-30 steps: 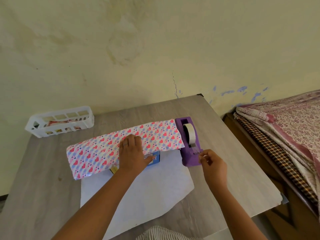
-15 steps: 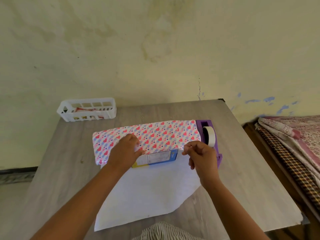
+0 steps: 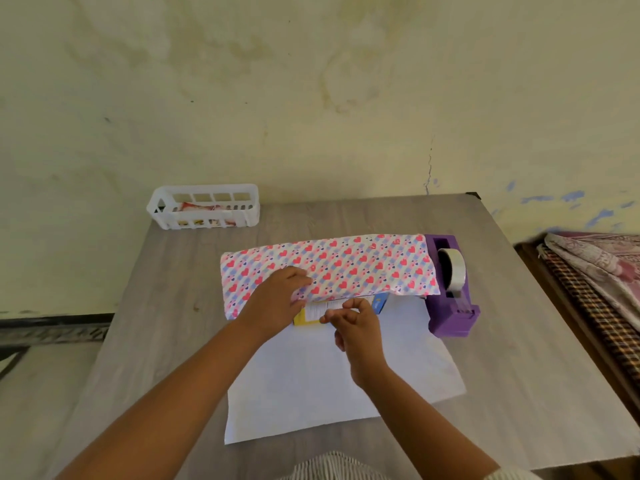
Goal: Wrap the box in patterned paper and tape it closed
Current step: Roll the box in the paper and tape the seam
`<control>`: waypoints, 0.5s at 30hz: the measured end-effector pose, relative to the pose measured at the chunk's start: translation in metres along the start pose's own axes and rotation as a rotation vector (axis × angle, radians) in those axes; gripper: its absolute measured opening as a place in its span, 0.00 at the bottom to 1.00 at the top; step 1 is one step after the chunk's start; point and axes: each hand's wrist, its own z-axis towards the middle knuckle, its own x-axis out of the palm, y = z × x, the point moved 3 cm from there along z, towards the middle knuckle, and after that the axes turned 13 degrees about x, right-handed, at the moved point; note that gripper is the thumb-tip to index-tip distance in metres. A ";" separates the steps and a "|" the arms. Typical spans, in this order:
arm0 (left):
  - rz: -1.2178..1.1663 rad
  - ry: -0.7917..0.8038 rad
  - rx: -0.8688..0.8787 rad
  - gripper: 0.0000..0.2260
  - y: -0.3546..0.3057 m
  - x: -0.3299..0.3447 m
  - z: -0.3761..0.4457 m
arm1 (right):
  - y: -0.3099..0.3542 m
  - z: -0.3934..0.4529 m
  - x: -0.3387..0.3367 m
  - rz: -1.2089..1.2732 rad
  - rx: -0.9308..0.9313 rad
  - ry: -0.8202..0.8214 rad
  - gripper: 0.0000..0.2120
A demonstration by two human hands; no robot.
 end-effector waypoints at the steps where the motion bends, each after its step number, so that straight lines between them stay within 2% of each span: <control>1: -0.006 -0.005 -0.003 0.20 0.000 0.000 0.000 | -0.003 0.002 0.004 0.005 0.006 -0.008 0.09; 15: 0.014 -0.028 0.070 0.20 0.005 -0.001 0.001 | -0.020 0.023 0.033 0.172 0.023 -0.126 0.14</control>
